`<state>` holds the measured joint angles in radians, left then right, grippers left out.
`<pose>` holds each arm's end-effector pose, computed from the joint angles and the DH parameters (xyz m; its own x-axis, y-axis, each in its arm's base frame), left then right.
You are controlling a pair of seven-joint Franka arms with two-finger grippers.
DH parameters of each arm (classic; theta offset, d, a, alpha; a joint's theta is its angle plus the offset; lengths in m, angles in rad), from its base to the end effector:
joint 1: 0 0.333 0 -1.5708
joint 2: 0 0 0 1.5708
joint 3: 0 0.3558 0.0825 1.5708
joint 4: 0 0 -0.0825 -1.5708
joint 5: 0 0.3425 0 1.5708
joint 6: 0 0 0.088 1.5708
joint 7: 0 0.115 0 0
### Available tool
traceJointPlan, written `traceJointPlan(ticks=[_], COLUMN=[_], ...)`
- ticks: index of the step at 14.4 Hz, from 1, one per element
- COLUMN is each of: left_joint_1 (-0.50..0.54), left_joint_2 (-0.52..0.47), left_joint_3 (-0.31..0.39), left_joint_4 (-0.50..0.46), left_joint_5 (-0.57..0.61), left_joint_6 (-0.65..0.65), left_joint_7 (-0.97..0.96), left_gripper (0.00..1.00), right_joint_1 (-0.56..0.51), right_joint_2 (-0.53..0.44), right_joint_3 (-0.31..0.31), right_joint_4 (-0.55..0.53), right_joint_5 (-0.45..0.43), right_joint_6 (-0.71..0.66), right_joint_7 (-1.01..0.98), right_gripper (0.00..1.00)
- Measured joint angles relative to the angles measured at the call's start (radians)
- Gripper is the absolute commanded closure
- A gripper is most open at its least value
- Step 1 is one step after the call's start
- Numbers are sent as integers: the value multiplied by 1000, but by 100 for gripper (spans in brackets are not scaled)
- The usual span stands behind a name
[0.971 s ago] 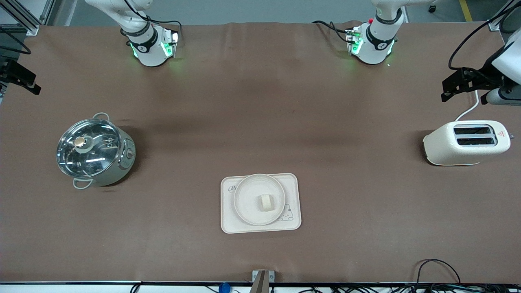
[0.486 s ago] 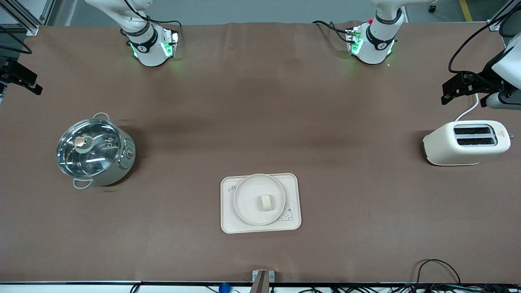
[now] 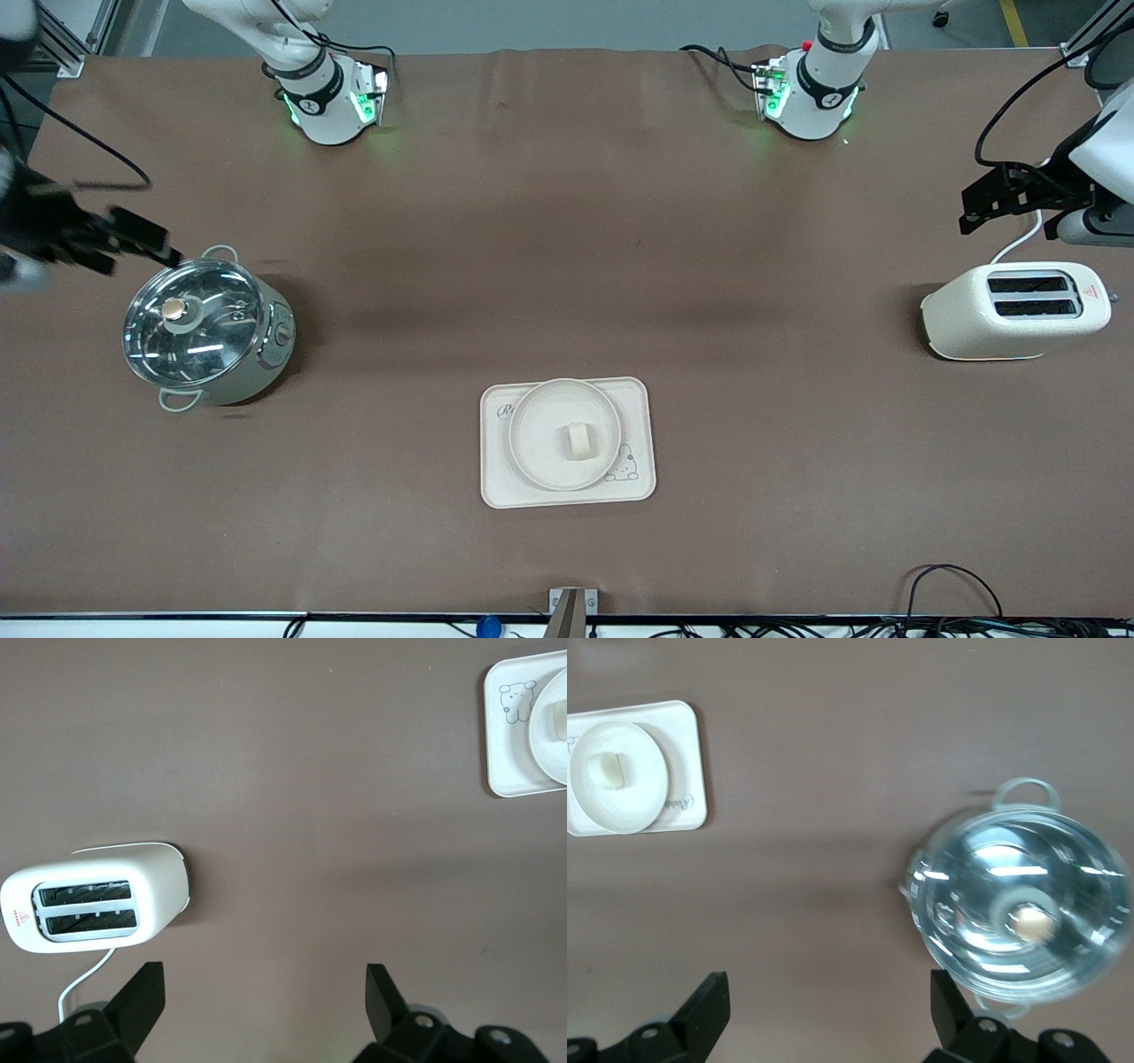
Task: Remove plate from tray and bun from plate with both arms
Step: 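Reach the right gripper to the rim of the white plate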
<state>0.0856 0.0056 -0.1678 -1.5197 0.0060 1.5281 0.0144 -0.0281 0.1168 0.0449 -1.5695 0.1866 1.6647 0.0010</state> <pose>0.5095 -0.0409 0.6716 0.9954 -0.0962 0.0028 -0.0962 -0.9954 -0.0051 0.5584 0.0275 0.6044 0.9997 -0.0018 -0.0234 -0.0062 -0.9819 -0.1894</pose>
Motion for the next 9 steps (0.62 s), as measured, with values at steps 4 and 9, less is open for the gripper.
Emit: traceJointPlan(ticks=[4, 9], left_joint_1=[2, 3], left_joint_2=[-1, -1], left_joint_3=[2, 3], left_joint_4=[3, 3], left_joint_5=[0, 0], left_joint_6=[-4, -25], left_joint_7=[0, 0], left_gripper=[0, 0], right_joint_1=[170, 352], right_joint_2=[202, 512], right_joint_3=[5, 6], right_joint_4=[-1, 18], right_joint_5=[56, 162], right_joint_6=[253, 650], right_joint_7=[165, 316], right_gripper=[0, 0])
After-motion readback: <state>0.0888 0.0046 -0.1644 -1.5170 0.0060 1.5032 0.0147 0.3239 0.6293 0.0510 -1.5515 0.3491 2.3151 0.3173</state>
